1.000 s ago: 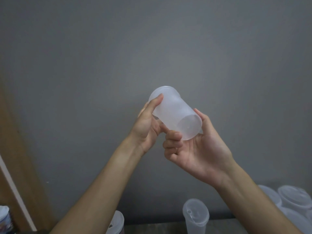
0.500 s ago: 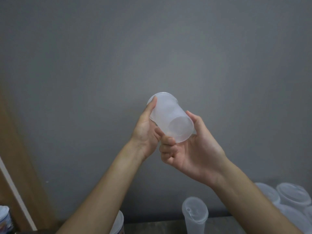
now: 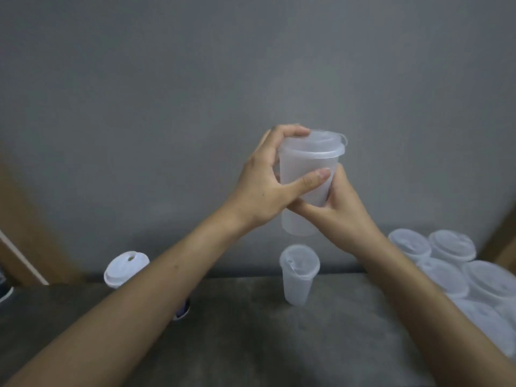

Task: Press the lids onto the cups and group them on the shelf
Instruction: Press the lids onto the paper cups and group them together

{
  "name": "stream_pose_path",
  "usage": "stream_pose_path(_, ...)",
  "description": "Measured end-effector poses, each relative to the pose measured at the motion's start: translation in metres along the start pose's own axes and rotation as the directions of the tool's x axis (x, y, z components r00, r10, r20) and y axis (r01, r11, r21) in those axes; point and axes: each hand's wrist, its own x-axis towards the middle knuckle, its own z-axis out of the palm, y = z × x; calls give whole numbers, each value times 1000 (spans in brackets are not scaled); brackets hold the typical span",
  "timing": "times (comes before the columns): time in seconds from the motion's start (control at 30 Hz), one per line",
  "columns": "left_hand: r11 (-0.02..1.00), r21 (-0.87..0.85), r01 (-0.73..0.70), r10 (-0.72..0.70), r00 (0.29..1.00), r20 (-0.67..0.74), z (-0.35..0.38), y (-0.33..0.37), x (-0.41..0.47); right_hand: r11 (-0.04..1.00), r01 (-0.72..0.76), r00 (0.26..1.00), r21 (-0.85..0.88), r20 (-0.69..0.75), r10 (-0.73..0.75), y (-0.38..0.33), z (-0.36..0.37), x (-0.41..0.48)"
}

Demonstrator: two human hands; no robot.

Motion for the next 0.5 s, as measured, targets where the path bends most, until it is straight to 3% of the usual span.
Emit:
stream_pose_path(0.1,997,67,30,-34,998,59,18,-9,-12,996,24,999,-90,-34,-27,25,-8,-7)
stream_pose_path(0.37,980,194,42,-69,988,137,62,-46,-45,971,-121,989,-209,-104,101,87,-17,-60)
stream_pose_path(0.5,976,206,72,-115,972,204,77,-45,-41,963,-171,963,-207,-242,119,95,-26,-78)
